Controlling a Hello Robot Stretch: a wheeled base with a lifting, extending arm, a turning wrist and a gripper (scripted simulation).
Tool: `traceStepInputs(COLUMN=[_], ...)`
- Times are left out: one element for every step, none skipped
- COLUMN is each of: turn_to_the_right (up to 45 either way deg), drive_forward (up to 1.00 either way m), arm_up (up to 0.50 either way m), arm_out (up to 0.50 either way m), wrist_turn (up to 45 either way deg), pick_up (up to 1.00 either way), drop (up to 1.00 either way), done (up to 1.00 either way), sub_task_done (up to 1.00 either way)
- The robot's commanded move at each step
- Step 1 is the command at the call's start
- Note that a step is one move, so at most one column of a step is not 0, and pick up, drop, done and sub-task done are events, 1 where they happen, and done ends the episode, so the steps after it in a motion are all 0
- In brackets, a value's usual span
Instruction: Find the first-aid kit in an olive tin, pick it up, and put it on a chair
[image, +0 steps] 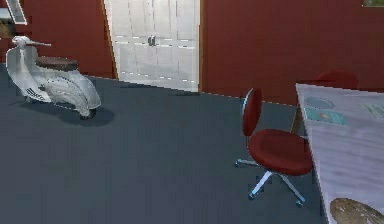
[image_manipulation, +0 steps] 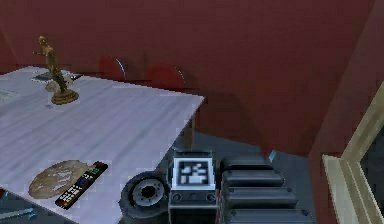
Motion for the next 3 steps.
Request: traceStepInputs(turn_to_the_right=[0.0, 0.0, 0.0], drive_forward=[0.00, 0.00, 0.00], arm_up=[0.00, 0.00, 0.00], arm_out=[0.48, 0.00, 0.00], wrist_turn=[0.0, 45.0, 45.0], pick_up=[0.00, 0.00, 0.00], drop=[0.00, 0.00, 0.00], done=[0.00, 0.00, 0.00], sub_task_done=[0.00, 0.00, 0.00])
